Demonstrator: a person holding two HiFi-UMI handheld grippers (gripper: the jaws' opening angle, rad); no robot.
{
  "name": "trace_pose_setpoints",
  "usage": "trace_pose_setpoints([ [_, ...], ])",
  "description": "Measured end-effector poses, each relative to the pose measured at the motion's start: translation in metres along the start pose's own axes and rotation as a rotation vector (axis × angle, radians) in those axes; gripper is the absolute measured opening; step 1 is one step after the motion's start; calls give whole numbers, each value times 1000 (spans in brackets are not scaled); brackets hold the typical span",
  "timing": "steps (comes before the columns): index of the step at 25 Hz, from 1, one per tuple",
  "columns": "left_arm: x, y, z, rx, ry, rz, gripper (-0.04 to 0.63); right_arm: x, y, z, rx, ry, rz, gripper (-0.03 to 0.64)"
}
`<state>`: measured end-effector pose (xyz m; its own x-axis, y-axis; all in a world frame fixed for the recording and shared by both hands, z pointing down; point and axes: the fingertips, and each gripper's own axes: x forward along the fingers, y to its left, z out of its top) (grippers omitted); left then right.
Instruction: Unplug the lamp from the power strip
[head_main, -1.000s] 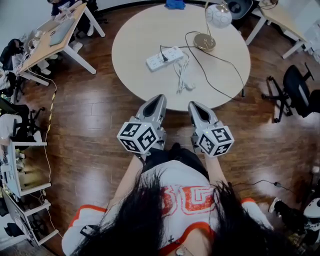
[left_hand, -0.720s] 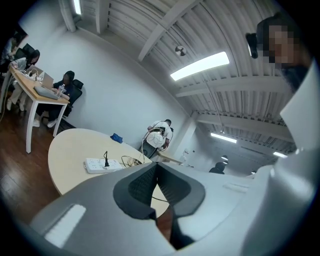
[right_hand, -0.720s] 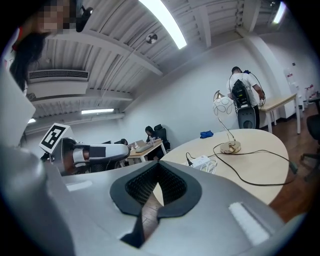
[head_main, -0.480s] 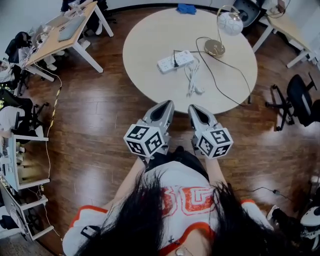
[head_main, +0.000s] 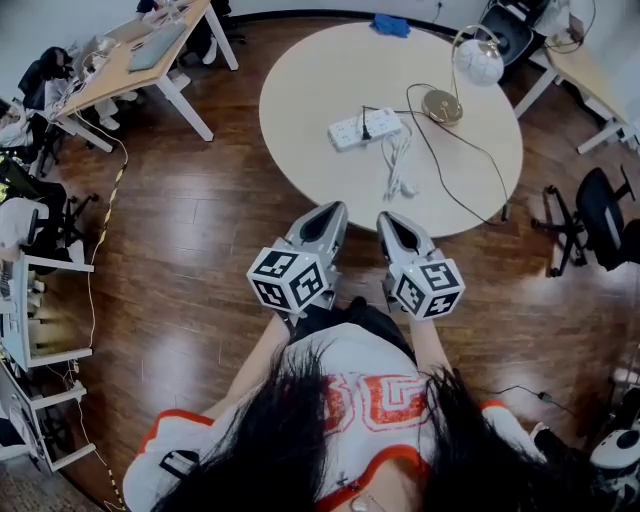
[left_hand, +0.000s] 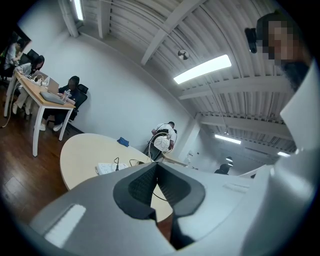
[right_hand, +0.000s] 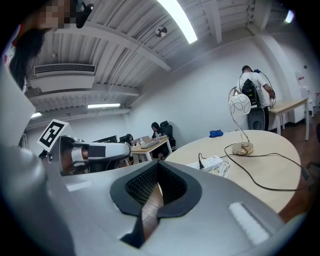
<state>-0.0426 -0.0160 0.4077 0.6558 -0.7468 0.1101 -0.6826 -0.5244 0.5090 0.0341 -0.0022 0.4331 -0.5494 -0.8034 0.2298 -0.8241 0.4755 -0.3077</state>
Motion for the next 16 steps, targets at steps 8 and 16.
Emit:
trace_pose_setpoints([
  [8,4,2,-3,-5,19,-20,0,1,-2,-1,0,3,-24,0],
  [16,10,-1,-7,-7,31,-34,0,-1,-7,-2,-1,6,-38,0],
])
